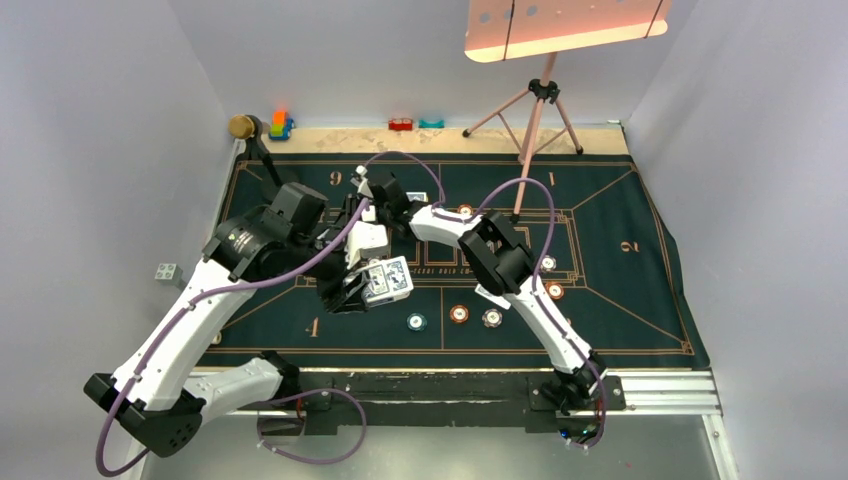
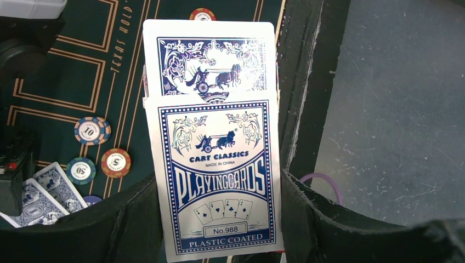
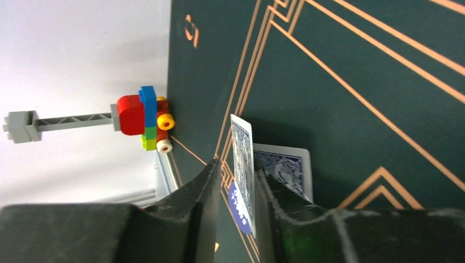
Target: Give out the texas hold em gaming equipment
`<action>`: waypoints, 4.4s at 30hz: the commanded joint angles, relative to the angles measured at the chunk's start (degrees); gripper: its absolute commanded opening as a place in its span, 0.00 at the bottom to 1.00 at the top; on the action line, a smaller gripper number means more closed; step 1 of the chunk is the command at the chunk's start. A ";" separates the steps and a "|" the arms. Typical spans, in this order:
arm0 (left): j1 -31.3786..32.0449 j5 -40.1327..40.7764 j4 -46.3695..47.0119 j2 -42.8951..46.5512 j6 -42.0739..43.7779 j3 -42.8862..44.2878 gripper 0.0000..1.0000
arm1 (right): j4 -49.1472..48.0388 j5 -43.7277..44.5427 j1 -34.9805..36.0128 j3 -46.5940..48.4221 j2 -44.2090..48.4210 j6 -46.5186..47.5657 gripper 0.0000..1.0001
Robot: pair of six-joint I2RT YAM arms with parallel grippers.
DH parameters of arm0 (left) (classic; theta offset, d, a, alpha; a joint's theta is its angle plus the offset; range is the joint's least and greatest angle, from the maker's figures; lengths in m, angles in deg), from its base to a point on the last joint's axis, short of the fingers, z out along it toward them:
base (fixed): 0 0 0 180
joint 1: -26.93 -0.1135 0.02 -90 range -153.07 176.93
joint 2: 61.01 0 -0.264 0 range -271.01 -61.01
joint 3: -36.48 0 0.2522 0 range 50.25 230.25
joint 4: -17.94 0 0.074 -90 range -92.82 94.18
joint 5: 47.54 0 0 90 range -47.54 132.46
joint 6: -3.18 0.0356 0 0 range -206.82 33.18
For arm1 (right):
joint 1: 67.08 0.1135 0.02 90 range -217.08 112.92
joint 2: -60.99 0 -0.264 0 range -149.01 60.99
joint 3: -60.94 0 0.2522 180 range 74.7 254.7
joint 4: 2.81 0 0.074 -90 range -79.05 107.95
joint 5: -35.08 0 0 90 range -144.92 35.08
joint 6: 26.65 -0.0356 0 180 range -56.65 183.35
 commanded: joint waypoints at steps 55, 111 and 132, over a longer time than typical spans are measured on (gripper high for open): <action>-0.35 -0.17 7.49 -2.36 -2.04 -2.15 0.00 | 4.60 1.71 -3.24 -56.67 75.06 6.70 0.97; -0.42 -0.60 7.10 -0.78 -2.86 -1.15 0.00 | 9.19 -3.23 -8.87 -62.44 79.02 7.61 0.56; -0.39 -0.68 7.18 -1.21 -3.05 -1.02 0.00 | 3.17 -2.07 -3.48 -59.79 74.32 3.57 0.75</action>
